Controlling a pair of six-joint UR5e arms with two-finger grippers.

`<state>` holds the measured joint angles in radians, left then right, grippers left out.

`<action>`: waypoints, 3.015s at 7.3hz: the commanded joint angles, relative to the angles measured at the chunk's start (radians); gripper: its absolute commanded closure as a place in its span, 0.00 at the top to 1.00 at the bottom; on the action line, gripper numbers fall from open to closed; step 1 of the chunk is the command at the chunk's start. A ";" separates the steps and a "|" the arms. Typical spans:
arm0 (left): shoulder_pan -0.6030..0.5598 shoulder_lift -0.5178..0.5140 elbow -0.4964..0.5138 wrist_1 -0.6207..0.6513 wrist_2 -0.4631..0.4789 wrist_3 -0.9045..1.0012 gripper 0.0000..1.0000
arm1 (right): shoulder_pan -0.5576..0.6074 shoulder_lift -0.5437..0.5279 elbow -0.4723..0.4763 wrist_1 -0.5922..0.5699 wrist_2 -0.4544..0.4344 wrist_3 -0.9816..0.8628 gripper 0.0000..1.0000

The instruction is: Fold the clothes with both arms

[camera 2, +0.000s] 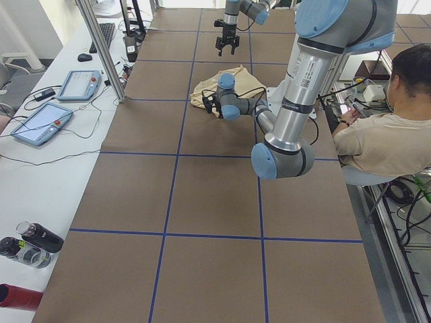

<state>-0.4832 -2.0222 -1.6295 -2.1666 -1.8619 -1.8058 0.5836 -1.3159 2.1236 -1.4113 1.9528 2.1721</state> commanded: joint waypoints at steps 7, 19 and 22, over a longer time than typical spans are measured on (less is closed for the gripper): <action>-0.144 -0.083 0.118 -0.015 0.059 0.254 0.00 | -0.002 0.004 -0.004 -0.002 -0.003 0.002 1.00; -0.307 -0.066 0.129 -0.159 -0.033 0.345 0.49 | -0.320 0.210 -0.112 -0.144 -0.284 -0.618 0.81; -0.307 -0.066 0.134 -0.160 -0.029 0.345 0.49 | -0.318 0.207 -0.165 -0.193 -0.237 -1.126 0.71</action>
<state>-0.7899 -2.0884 -1.4977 -2.3265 -1.8930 -1.4603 0.2617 -1.1073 1.9764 -1.5709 1.6915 1.2489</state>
